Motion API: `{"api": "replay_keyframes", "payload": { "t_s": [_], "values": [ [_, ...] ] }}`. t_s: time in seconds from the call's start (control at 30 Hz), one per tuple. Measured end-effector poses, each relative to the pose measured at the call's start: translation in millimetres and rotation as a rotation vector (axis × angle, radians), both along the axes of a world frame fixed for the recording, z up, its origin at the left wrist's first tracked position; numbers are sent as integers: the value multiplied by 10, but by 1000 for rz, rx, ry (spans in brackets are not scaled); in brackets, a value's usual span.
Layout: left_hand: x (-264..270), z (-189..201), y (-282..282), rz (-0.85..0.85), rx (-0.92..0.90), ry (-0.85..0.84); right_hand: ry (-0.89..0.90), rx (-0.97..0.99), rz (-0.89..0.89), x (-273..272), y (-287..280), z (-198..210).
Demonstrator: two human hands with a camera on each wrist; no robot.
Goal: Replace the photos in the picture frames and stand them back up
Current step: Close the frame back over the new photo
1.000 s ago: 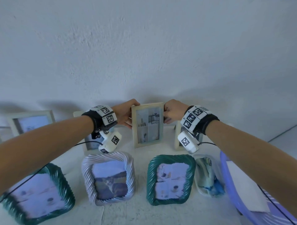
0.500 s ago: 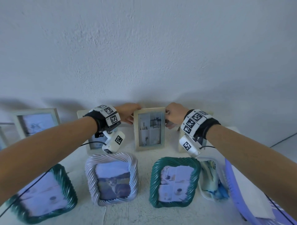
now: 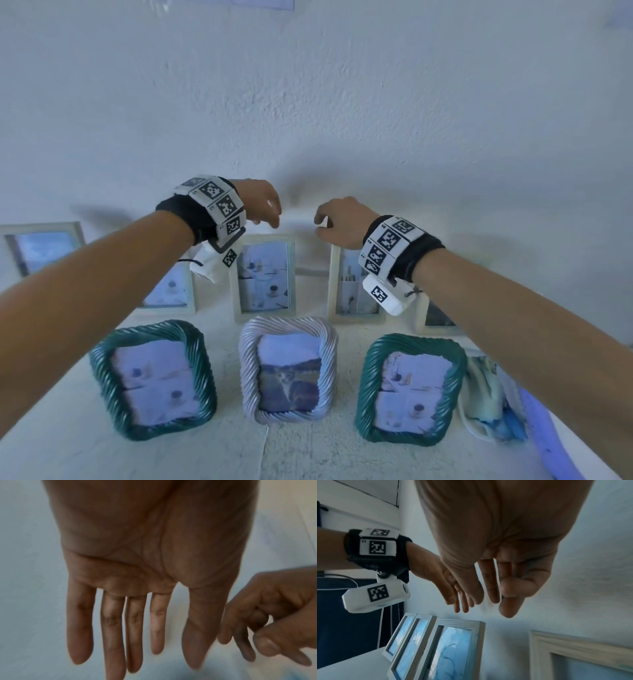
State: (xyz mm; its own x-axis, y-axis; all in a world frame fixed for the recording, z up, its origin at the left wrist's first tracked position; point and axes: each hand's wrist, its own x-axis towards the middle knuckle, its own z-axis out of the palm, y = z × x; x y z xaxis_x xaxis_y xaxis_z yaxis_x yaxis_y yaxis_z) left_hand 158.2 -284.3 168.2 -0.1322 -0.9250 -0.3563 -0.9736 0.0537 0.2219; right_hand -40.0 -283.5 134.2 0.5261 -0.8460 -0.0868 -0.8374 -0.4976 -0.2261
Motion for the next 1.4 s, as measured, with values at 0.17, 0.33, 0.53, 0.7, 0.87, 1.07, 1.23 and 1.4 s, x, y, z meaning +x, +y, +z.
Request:
{"api": "replay_keyframes", "payload": {
  "t_s": [0.17,0.33,0.53,0.7,0.87,1.07,1.23,1.4],
  "values": [
    [298,-173,52,54,100,-212,181,87,46,515,-144,-137],
    [335,-189,180,7,89,-227,284,101,17,696,-170,-204],
    [507,-77,318,11,-9,66,32,70,-47,383,26,8],
    [466,420,633,11,-133,425,-459,70,-140,-6,305,418],
    [165,843,1158,-20,-277,708,-1006,231,-189,-417,933,649],
    [-368,747,1879,-66,-231,844,-1212,383,-147,-915,2006,297],
    [-855,-12,2458,25,-165,818,-1412,605,-290,-1310,2801,-465],
    [-1232,-944,3029,228,-79,796,-1475,780,-490,-1525,3310,-1071]
  ]
}}
